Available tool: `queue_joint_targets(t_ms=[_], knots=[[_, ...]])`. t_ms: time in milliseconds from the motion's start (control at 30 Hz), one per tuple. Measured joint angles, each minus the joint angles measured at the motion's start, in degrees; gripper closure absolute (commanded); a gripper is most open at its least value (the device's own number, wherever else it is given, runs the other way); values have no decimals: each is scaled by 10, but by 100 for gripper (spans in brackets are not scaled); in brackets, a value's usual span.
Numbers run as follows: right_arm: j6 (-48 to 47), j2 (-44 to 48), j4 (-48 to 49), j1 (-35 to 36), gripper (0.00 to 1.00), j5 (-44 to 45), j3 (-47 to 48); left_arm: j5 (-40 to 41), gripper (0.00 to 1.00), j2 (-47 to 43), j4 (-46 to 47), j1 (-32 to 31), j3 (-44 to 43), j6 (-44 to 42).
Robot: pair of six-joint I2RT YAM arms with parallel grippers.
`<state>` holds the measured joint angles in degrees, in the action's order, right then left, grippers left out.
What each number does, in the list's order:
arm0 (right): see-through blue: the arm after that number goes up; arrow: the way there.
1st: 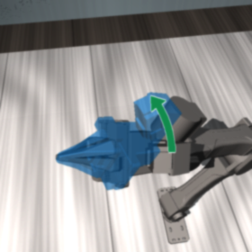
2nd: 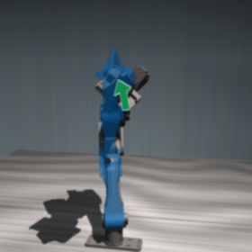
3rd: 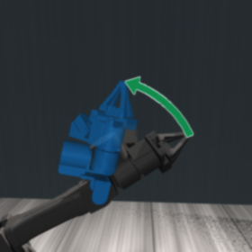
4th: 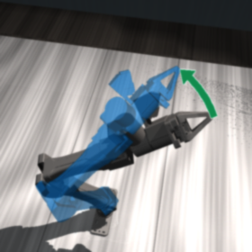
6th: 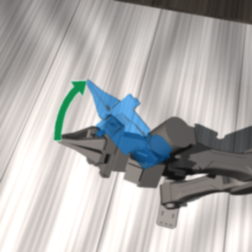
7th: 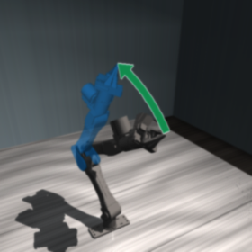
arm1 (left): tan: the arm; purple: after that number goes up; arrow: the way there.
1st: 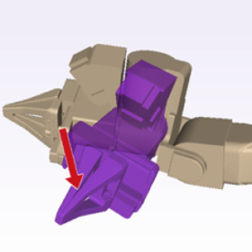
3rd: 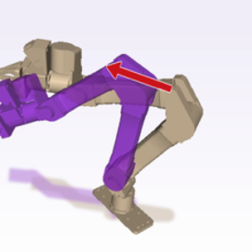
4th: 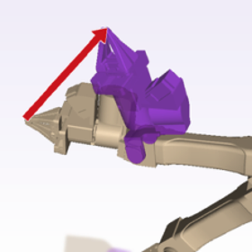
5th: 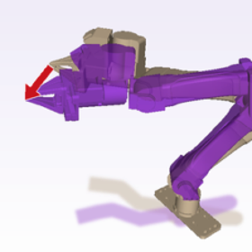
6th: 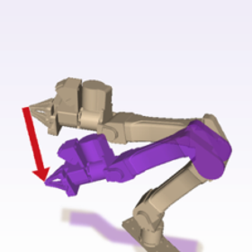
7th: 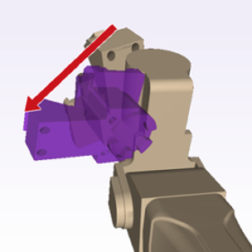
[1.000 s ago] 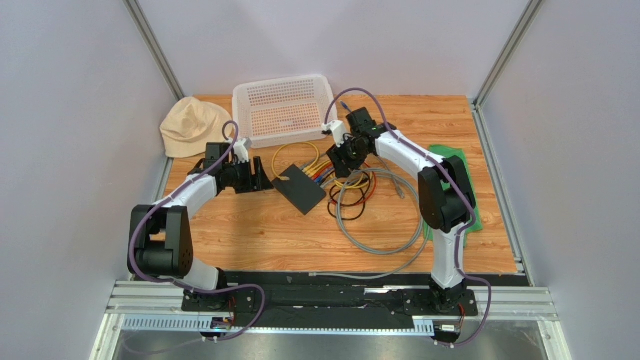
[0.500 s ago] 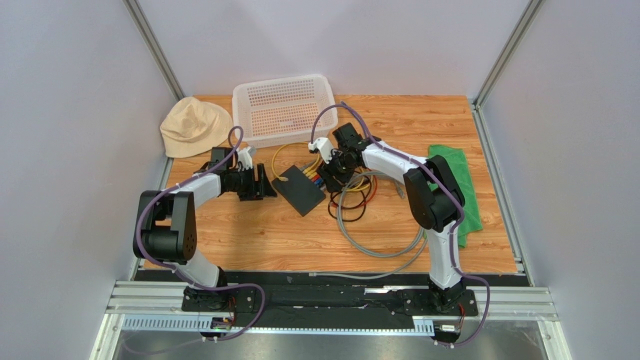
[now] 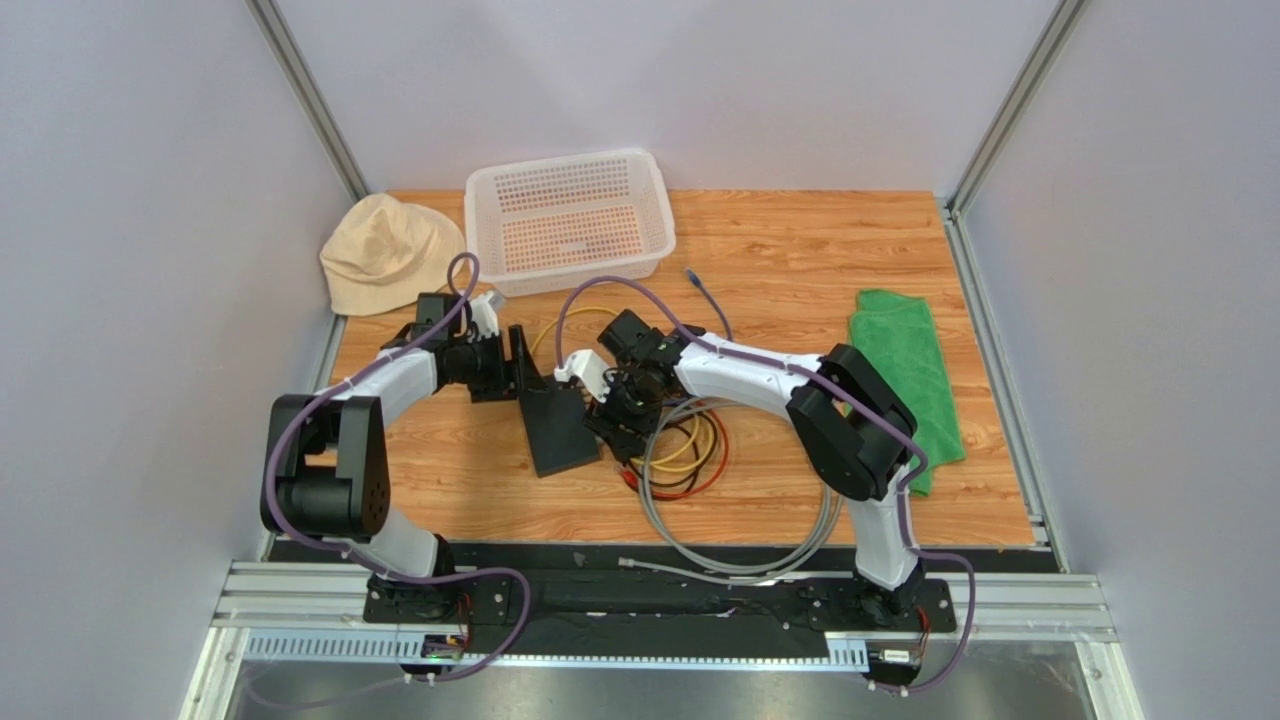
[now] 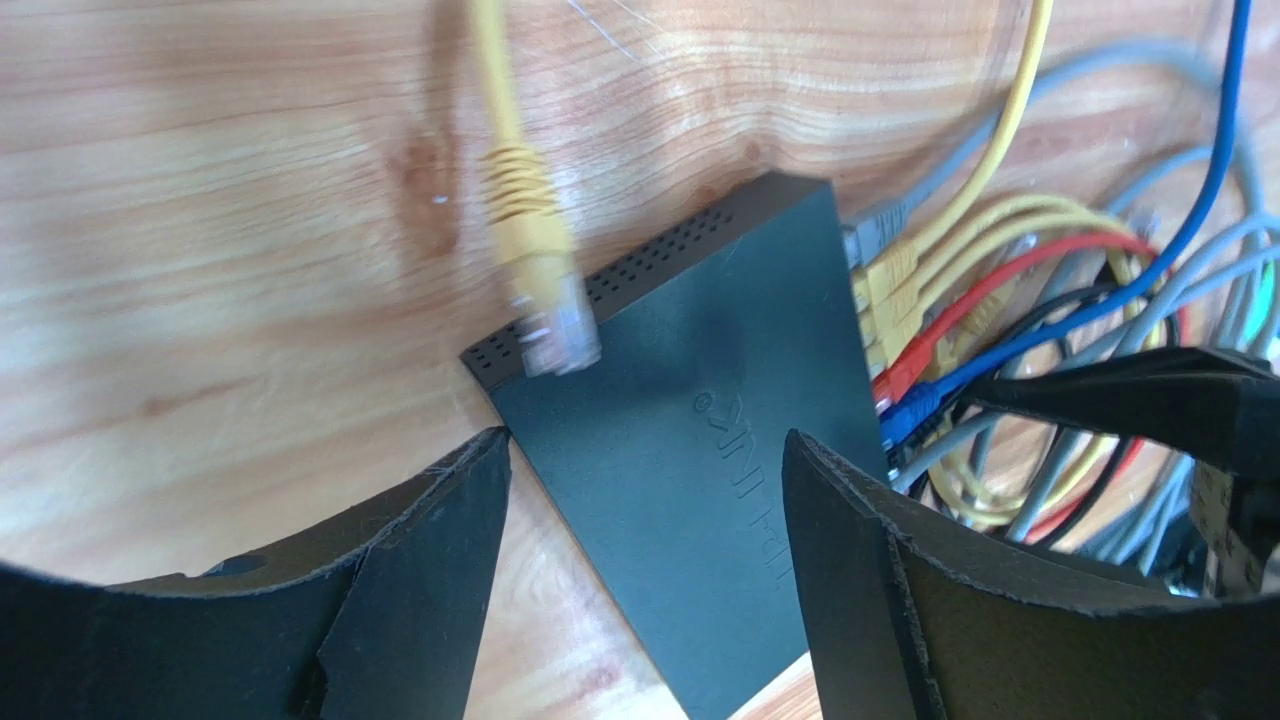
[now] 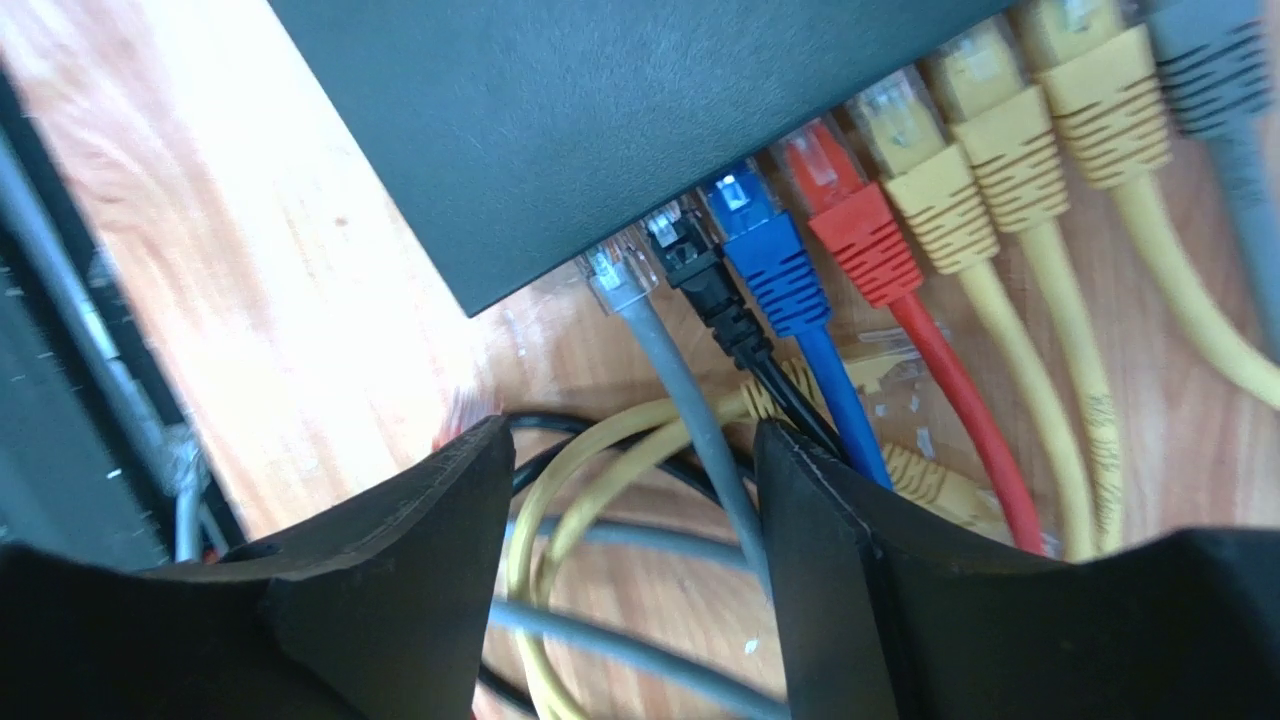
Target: Pull the plug from the switch port
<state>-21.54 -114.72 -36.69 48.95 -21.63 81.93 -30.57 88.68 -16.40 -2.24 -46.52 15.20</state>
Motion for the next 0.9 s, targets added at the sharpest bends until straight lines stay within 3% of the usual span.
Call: queue_joint_targets(t_ms=[167, 433, 633, 900], knots=[[1, 0, -57, -23, 30, -10, 71, 32, 25, -29, -23, 0, -6, 18], [30, -25, -107, -142, 31, -44, 281, 58, 27, 57, -87, 0, -87, 43], [44, -43, -113, -177, 31, -39, 281, 61, 34, 98, -164, 0, -134, 46], [54, -48, -122, -180, 32, -38, 245, 36, 35, 184, -211, -31, -218, 45]])
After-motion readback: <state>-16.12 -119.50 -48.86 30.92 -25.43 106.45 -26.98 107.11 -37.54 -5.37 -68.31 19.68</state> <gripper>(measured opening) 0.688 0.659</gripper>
